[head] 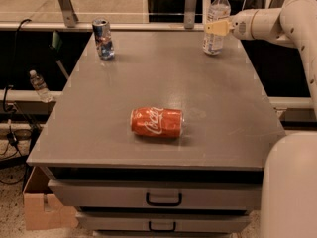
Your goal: Move blue plastic bottle near redbull can
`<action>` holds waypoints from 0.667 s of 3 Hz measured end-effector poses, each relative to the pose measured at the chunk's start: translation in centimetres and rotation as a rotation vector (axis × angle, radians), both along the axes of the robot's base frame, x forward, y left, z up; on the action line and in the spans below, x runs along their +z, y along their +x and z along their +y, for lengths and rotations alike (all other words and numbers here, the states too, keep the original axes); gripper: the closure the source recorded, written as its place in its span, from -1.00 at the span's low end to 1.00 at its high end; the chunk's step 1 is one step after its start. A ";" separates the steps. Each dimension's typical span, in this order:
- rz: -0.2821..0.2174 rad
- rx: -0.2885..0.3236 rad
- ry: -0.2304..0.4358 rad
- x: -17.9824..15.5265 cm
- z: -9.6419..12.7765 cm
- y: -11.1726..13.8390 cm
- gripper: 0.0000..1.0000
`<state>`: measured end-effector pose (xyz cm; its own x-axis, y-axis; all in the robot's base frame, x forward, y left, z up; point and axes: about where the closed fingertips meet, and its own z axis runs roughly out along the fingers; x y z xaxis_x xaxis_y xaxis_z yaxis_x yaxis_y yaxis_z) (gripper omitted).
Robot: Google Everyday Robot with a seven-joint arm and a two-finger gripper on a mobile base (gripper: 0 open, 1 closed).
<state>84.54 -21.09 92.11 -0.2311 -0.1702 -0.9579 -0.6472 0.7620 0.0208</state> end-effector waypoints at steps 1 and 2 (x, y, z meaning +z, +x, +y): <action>-0.032 0.063 0.025 3.0 1.3 -2.0 0.73; -0.035 0.084 0.029 3.5 2.0 -2.4 1.00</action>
Offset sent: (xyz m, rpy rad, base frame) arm -0.0207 0.0141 0.0315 0.0256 -0.0335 0.0667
